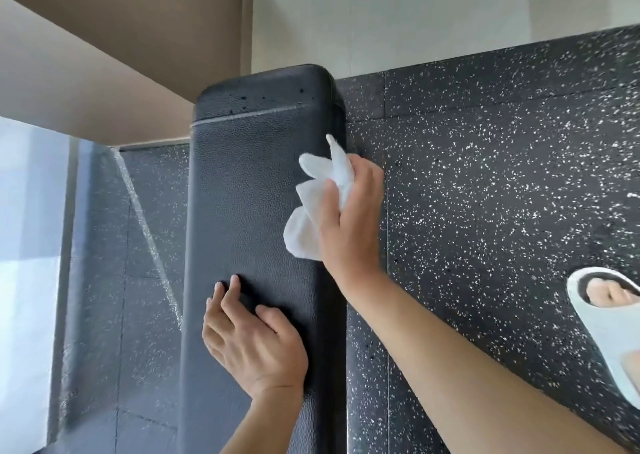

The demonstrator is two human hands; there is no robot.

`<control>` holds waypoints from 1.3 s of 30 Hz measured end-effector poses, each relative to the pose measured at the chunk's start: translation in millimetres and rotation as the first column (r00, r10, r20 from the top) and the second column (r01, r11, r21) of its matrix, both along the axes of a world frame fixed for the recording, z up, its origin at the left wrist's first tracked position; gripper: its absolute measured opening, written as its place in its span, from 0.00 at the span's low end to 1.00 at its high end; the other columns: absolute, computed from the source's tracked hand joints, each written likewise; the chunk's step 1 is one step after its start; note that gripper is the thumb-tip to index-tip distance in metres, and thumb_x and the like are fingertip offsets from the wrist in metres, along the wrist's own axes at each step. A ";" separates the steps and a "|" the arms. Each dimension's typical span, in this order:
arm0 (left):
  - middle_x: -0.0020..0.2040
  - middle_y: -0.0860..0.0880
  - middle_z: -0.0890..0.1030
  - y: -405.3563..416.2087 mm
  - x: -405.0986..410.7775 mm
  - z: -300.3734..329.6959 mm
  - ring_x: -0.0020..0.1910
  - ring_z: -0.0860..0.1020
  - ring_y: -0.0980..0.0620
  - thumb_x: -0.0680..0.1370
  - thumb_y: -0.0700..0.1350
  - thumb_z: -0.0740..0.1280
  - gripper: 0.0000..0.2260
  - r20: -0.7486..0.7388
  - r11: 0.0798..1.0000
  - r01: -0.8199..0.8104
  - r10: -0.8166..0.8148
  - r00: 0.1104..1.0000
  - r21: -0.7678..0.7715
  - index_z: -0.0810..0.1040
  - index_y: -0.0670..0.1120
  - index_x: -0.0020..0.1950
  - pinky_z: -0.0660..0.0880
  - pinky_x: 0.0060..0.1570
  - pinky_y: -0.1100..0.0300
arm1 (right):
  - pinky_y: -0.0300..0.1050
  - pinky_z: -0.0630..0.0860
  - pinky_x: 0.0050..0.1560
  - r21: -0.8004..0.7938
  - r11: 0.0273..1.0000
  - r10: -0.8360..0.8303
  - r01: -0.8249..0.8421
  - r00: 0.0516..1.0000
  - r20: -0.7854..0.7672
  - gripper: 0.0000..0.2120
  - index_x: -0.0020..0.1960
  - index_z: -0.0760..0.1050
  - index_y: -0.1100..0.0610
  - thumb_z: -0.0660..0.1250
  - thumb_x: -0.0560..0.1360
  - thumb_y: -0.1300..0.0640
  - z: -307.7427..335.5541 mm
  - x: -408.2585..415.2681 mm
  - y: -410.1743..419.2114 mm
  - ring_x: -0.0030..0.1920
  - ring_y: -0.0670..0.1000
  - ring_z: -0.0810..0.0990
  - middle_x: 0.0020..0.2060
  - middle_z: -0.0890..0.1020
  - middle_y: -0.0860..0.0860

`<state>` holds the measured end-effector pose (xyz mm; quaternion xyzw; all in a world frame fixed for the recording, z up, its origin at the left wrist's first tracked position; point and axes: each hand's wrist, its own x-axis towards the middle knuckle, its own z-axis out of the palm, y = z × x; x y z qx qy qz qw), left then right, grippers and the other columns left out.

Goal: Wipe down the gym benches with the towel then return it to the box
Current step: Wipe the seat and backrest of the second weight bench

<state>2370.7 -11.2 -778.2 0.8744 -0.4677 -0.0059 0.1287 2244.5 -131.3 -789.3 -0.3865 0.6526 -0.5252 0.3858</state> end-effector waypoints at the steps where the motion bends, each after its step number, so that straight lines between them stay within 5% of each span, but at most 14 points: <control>1: 0.77 0.46 0.68 -0.6 0.3 -0.7 0.74 0.65 0.36 0.77 0.48 0.55 0.26 0.002 1.000 -0.003 0.003 1.000 0.006 0.70 0.47 0.75 0.61 0.75 0.35 | 0.54 0.69 0.70 0.004 1.000 0.021 -0.021 1.000 0.000 0.19 0.70 0.71 0.60 0.63 0.82 0.54 -0.5 3.7 21.0 0.67 0.52 0.70 0.65 0.72 0.53; 7: 0.77 0.48 0.67 0.2 1.9 -1.5 0.75 0.65 0.38 0.76 0.48 0.56 0.26 -0.027 1.000 -0.008 0.008 1.000 0.013 0.69 0.50 0.75 0.61 0.74 0.35 | 0.52 0.68 0.72 0.037 0.998 0.044 -0.045 0.999 0.029 0.21 0.75 0.68 0.58 0.61 0.83 0.60 0.9 26.0 129.8 0.71 0.56 0.71 0.70 0.70 0.50; 12: 0.77 0.48 0.68 -0.4 1.7 -1.7 0.74 0.65 0.37 0.75 0.48 0.55 0.27 -0.010 1.000 -0.017 0.017 1.000 0.017 0.70 0.49 0.75 0.61 0.73 0.34 | 0.51 0.68 0.72 0.107 0.993 0.035 -0.038 0.999 0.029 0.21 0.74 0.69 0.57 0.62 0.82 0.63 1.6 30.7 135.3 0.70 0.54 0.70 0.68 0.71 0.51; 24: 0.76 0.43 0.68 0.2 1.7 0.7 0.75 0.66 0.37 0.77 0.45 0.58 0.26 0.027 1.000 0.015 -0.015 1.000 0.020 0.70 0.45 0.76 0.58 0.77 0.39 | 0.53 0.70 0.68 0.067 0.996 -0.051 0.061 0.990 -0.134 0.20 0.71 0.72 0.65 0.67 0.80 0.62 -3.7 -6.9 -75.3 0.63 0.56 0.72 0.63 0.76 0.60; 39: 0.75 0.46 0.69 -1.8 1.1 0.3 0.71 0.67 0.36 0.74 0.49 0.55 0.28 0.003 1.000 -0.004 0.004 1.000 0.002 0.72 0.46 0.74 0.62 0.73 0.36 | 0.53 0.67 0.71 0.005 0.998 0.058 -0.058 0.998 0.023 0.19 0.75 0.66 0.50 0.59 0.84 0.53 -9.4 34.3 162.8 0.70 0.53 0.70 0.71 0.67 0.41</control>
